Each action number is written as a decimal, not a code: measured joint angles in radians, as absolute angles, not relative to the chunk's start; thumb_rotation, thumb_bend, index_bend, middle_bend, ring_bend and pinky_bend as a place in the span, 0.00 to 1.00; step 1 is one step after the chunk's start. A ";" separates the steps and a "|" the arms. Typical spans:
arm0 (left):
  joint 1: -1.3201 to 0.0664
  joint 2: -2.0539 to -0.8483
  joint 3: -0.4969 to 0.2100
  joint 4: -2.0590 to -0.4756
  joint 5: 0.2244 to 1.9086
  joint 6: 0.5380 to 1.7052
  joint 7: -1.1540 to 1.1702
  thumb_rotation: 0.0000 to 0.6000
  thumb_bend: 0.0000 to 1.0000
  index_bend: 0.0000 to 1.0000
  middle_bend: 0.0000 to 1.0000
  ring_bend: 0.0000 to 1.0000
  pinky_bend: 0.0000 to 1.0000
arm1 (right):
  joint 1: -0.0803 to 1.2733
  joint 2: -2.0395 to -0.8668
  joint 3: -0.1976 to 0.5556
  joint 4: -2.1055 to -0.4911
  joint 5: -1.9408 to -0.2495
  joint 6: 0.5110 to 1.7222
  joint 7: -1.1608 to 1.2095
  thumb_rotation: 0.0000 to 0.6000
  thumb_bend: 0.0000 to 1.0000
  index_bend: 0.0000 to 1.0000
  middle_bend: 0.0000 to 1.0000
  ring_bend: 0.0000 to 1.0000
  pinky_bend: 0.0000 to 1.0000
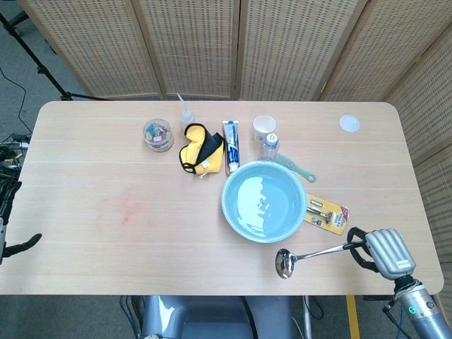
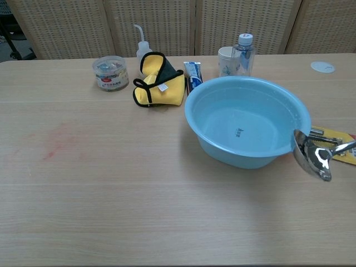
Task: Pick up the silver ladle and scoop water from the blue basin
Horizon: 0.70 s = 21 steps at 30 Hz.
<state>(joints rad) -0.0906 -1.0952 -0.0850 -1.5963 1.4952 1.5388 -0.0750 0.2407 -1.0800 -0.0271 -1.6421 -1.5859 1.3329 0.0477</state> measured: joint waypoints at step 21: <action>-0.103 -1.094 -0.073 -1.595 1.510 1.513 -0.092 1.00 0.00 0.00 0.00 0.00 0.06 | 0.577 -1.256 0.260 -1.880 -1.028 1.214 -0.720 1.00 0.98 0.80 1.00 0.92 1.00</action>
